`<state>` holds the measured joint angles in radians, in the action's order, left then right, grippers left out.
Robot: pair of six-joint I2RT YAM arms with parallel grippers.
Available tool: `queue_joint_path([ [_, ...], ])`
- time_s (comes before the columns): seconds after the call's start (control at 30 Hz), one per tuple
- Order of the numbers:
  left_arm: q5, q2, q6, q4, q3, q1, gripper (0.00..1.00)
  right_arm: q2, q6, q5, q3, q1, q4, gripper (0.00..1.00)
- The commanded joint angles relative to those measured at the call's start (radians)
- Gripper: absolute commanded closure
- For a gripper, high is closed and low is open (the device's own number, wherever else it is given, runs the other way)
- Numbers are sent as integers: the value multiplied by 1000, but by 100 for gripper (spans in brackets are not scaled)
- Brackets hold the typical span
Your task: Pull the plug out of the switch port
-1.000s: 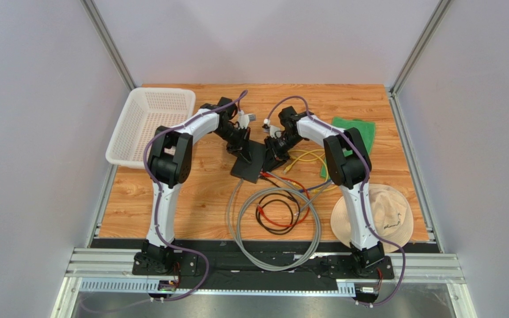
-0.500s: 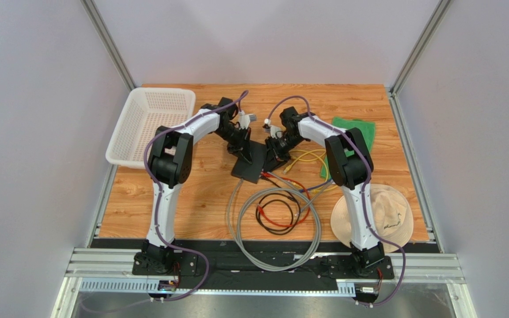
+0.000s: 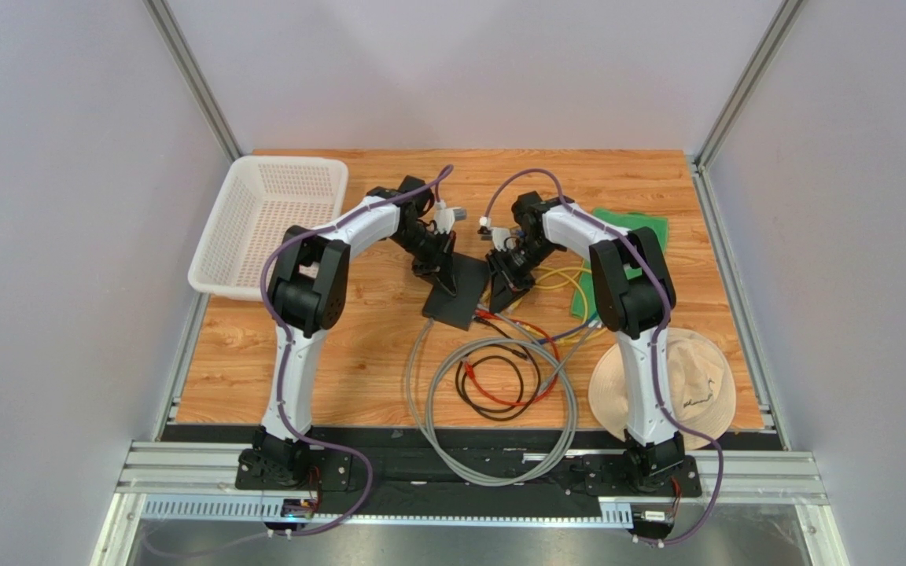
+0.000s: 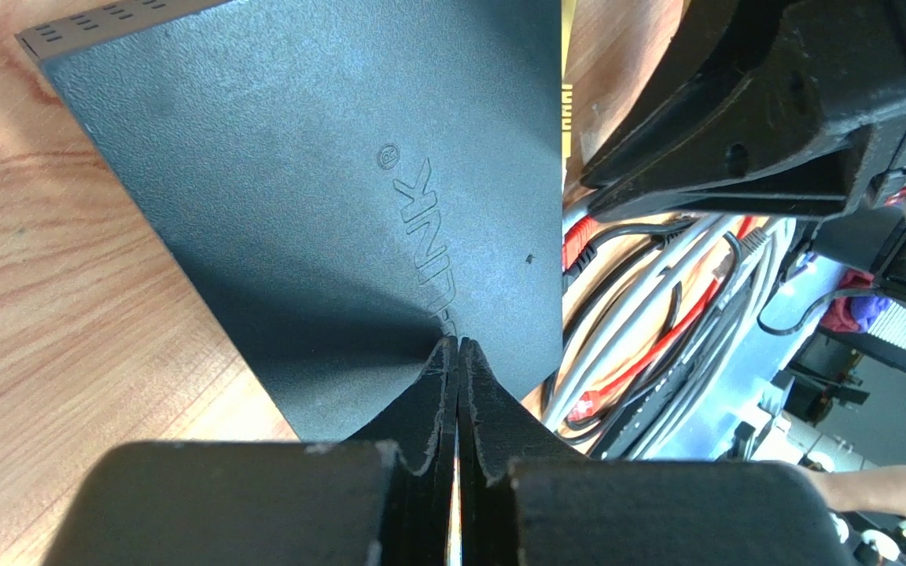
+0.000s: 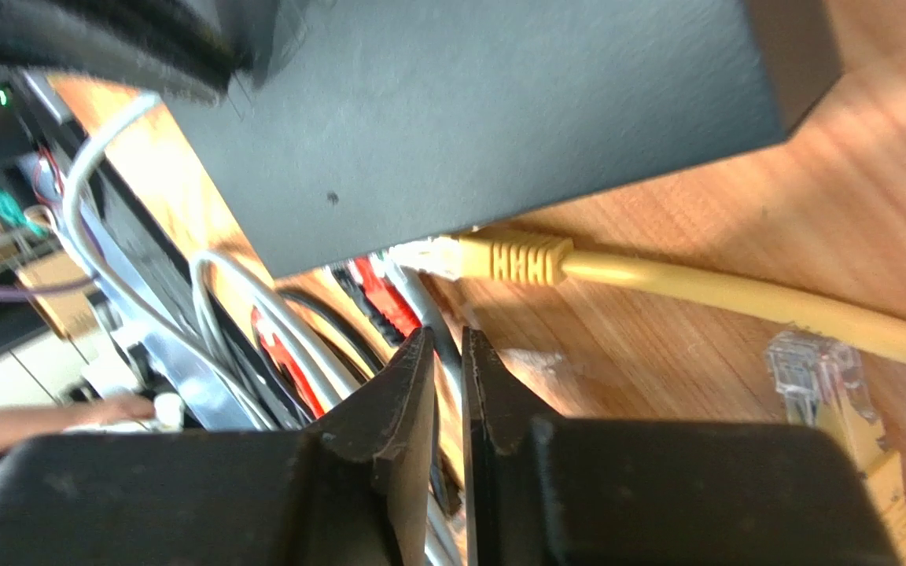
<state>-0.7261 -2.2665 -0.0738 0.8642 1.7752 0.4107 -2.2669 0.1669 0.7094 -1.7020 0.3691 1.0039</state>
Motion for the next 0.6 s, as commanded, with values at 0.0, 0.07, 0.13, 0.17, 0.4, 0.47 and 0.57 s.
queue_joint_path([
  [0.0,126,-36,55,6,1,-6,100,-2,207,1,-17,-33,117,100],
  [0.07,131,-27,65,9,3,-6,100,-9,249,22,-45,-44,153,100],
  [0.13,143,-22,72,10,7,-4,100,-16,258,25,-62,-56,168,100],
  [0.17,145,-18,72,13,9,-6,100,-20,272,38,-85,-59,177,100],
  [0.4,156,2,108,30,50,-16,100,-88,292,119,-172,-58,223,76],
  [0.47,117,25,115,29,55,-26,100,-111,315,169,-197,-58,280,66],
  [0.57,50,61,137,24,49,-41,97,-125,333,200,-196,-56,298,55],
])
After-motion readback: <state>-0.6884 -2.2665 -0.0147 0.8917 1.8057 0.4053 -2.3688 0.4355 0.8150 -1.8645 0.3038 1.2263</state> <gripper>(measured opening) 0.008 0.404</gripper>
